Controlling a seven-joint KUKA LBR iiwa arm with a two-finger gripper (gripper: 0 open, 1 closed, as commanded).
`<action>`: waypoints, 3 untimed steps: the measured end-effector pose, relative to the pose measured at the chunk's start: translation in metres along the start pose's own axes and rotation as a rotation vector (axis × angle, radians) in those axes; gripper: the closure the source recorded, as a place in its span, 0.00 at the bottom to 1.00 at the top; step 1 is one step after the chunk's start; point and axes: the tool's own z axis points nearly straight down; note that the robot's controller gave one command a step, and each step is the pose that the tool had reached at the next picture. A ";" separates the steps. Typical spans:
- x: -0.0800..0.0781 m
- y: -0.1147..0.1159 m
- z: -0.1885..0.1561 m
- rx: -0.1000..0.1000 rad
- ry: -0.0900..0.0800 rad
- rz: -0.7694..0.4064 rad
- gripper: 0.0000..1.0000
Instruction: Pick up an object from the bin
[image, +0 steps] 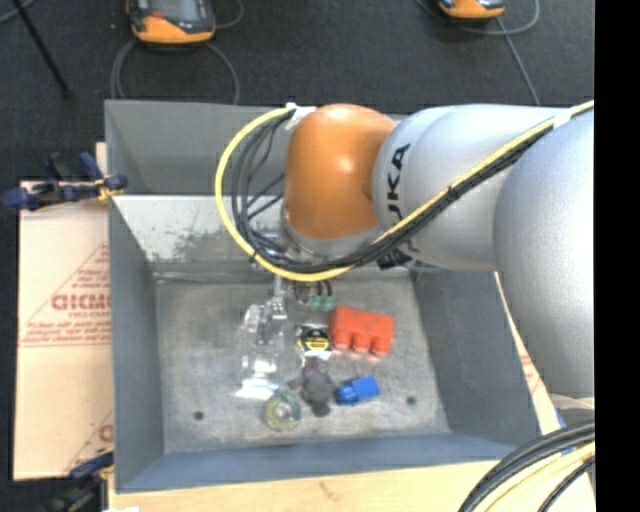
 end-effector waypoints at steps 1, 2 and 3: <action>-0.013 -0.087 0.067 0.006 0.005 0.071 0.00; 0.045 -0.146 0.098 -0.001 -0.008 -0.027 0.00; 0.023 -0.126 0.100 0.005 0.002 0.092 0.00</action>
Offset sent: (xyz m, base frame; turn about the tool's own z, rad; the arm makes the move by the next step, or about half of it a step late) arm 0.0128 -0.0803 -0.0642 0.0635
